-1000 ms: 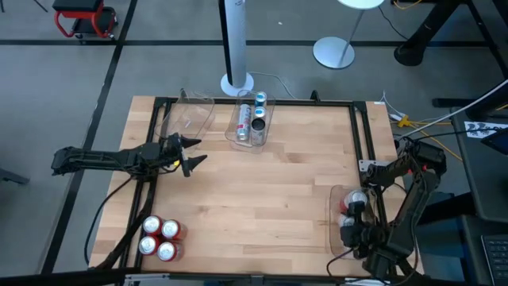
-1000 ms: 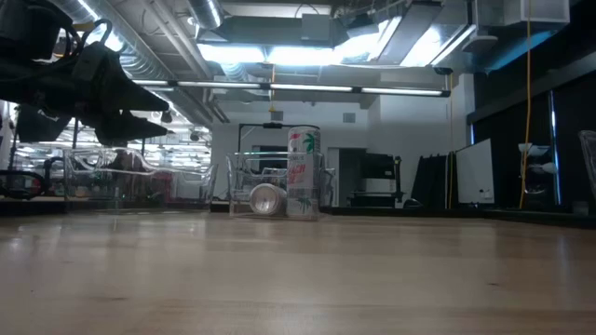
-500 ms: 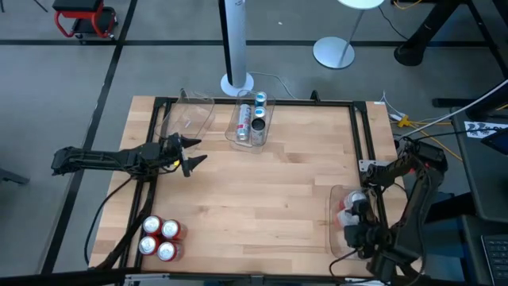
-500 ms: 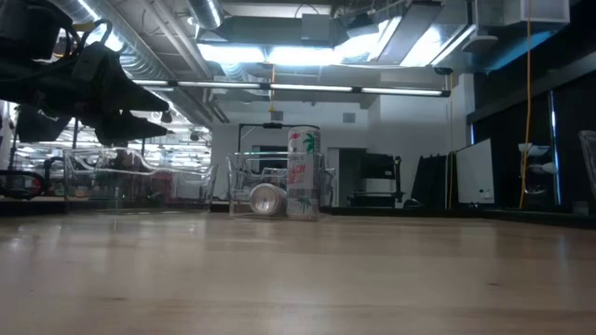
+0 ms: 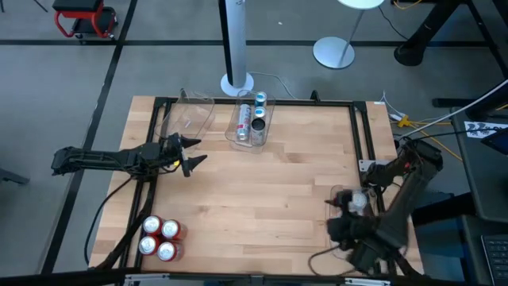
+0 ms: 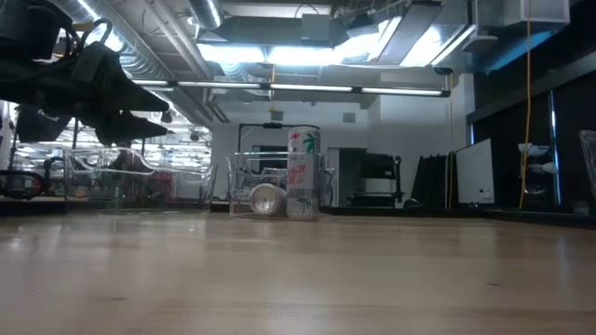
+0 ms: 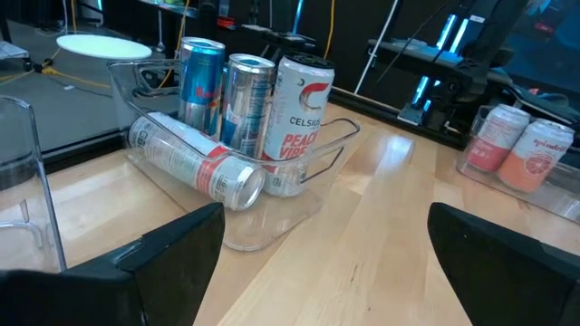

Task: Sort soda cans
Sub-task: Move the top middle transparent bin to the bottom of the table

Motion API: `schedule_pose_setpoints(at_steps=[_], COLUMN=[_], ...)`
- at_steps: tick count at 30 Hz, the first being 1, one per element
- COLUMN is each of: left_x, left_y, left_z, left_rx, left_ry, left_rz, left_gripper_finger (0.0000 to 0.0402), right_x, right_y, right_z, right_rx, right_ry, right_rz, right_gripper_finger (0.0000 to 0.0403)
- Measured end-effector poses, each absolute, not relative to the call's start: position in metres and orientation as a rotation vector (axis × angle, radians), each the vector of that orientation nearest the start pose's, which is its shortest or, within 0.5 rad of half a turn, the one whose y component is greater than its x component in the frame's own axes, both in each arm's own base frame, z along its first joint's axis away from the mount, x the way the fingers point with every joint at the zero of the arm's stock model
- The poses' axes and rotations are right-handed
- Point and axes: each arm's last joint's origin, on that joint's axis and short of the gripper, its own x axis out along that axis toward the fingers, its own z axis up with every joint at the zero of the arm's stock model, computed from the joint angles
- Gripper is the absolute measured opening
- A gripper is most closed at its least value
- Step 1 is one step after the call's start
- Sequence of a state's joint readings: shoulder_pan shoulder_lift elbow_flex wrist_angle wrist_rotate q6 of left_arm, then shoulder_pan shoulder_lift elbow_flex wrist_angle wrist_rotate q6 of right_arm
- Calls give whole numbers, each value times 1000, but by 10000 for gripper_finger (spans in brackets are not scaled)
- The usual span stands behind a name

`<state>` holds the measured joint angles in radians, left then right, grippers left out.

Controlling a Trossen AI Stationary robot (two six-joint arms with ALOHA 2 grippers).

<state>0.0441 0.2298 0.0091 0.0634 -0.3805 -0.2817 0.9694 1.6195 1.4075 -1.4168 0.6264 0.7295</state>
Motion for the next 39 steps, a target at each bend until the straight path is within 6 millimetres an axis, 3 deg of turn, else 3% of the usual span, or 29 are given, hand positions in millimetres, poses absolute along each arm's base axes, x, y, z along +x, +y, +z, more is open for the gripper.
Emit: schedule_pose_setpoints(at_steps=[12,21,31,39], left_x=[108,108,108,108], left_y=[15,15,16,16], left_z=[154,154,154,154], left_rx=[-249,-249,-240,-230], left_ry=[97,96,98,98], left_rz=[442,442,443,453], left_gripper_finger=[375,375,375,375], right_x=[276,339,383,398], right_y=[179,119,41,-14], right_z=[277,262,237,218], right_rx=[-795,-832,-760,-694], right_ry=[958,976,1012,1048], right_rz=[-55,-47,-12,-31], right_gripper_finger=[353,353,353,353])
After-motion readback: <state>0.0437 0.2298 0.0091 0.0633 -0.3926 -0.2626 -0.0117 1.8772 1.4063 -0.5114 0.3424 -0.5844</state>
